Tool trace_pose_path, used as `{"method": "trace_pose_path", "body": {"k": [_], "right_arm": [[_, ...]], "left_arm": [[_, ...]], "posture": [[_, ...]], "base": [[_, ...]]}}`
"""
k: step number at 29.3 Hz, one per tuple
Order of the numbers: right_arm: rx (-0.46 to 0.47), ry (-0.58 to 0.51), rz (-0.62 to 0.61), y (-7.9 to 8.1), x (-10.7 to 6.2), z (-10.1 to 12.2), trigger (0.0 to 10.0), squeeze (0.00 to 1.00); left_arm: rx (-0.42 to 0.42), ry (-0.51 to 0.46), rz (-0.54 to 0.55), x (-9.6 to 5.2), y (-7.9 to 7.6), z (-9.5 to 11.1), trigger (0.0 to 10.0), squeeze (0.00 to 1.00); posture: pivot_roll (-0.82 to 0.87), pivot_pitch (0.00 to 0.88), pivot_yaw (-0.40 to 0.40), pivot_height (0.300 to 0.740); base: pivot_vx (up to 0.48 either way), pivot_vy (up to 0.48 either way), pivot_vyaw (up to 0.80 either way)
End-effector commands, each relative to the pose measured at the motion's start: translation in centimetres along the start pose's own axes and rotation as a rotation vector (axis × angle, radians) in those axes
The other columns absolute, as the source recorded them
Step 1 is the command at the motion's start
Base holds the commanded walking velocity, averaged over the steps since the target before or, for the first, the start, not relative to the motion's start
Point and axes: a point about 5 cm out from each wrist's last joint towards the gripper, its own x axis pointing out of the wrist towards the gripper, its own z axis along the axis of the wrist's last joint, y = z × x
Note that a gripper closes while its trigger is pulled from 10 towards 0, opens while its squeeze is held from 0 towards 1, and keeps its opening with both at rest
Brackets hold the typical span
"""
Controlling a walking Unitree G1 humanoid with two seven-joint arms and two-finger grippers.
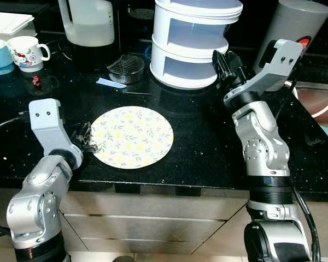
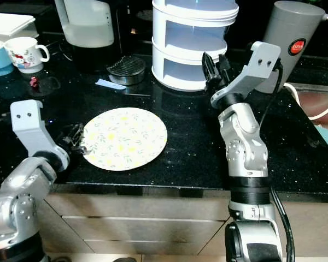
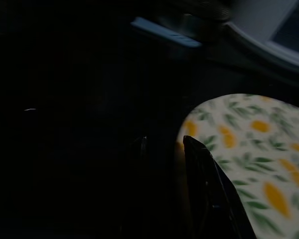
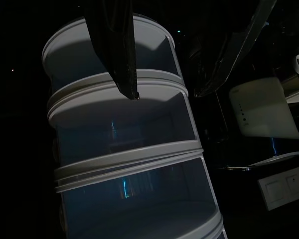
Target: Kitchen organization
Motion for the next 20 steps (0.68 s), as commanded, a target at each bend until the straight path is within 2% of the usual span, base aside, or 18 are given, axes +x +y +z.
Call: {"method": "trace_pose_path", "body": {"k": [1, 2, 3, 4, 6, 7, 9, 11, 16, 19, 20], "right_arm": [[0.0, 0.002, -0.01, -0.3, 0.0, 0.1, 10.0, 0.0], [0.0, 0.002, -0.01, -0.3, 0.0, 0.1, 10.0, 0.0], [0.002, 0.001, -0.009, -0.3, 0.0, 0.1, 10.0, 0.0], [0.002, 0.001, -0.009, -0.3, 0.0, 0.1, 10.0, 0.0], [0.006, 0.001, -0.004, -0.1, 0.2, 0.1, 10.0, 0.0], [0.006, 0.001, -0.004, -0.1, 0.2, 0.1, 10.0, 0.0], [0.008, -0.003, 0.003, 0.1, 0.3, 0.1, 10.0, 0.0], [0.007, -0.007, 0.002, 0.1, 0.2, 0.2, 10.0, 0.0], [0.003, -0.008, -0.01, -0.1, -0.1, 0.3, 10.0, 0.0], [-0.001, -0.007, -0.014, -0.2, -0.2, 0.3, 10.0, 0.0], [-0.001, -0.007, -0.014, -0.2, -0.2, 0.3, 10.0, 0.0]], "left_arm": [[-0.038, 0.021, -0.071, 0.3, -0.9, -0.1, 10.0, 0.0], [-0.038, 0.021, -0.071, 0.3, -0.9, -0.1, 10.0, 0.0], [-0.054, 0.037, -0.166, 0.9, -2.1, -0.1, 10.0, 0.0], [-0.054, 0.037, -0.166, 0.9, -2.1, -0.1, 10.0, 0.0], [-0.081, 0.031, -0.364, 1.9, -5.0, 0.5, 10.0, 0.0], [-0.081, 0.031, -0.364, 1.9, -5.0, 0.5, 10.0, 0.0], [-0.095, -0.019, -0.528, 2.1, -7.4, 1.7, 10.0, 0.0], [-0.1, -0.053, -0.614, 1.8, -8.3, 2.6, 10.0, 0.0], [-0.112, -0.083, -0.617, 1.6, -8.2, 3.3, 10.0, 0.0], [-0.031, -0.128, -0.454, 2.0, -6.8, 3.9, 10.0, 0.0], [-0.031, -0.128, -0.454, 2.0, -6.8, 3.9, 10.0, 0.0]], "posture": [[0.18, 0.007, -0.061, 0.74], [0.18, 0.007, -0.061, 0.74], [0.18, 0.009, -0.065, 0.74], [0.18, 0.009, -0.065, 0.74], [0.17, 0.008, -0.067, 0.74], [0.17, 0.008, -0.067, 0.74], [0.16, 0.007, -0.06, 0.74], [0.16, 0.007, -0.06, 0.74], [0.15, 0.01, -0.05, 0.74], [0.15, 0.012, -0.049, 0.74], [0.15, 0.012, -0.049, 0.74]], "base": [[0.0, 0.0, 0.0], [0.0, 0.0, 0.0], [0.0, 0.0, 0.0], [0.0, 0.0, 0.0], [0.0, 0.0, 0.0], [0.0, 0.0, 0.0], [0.0, 0.0, 0.0], [0.0, 0.0, 0.0], [0.0, 0.0, 0.0], [0.0, 0.0, 0.0], [0.0, 0.0, 0.0]]}}
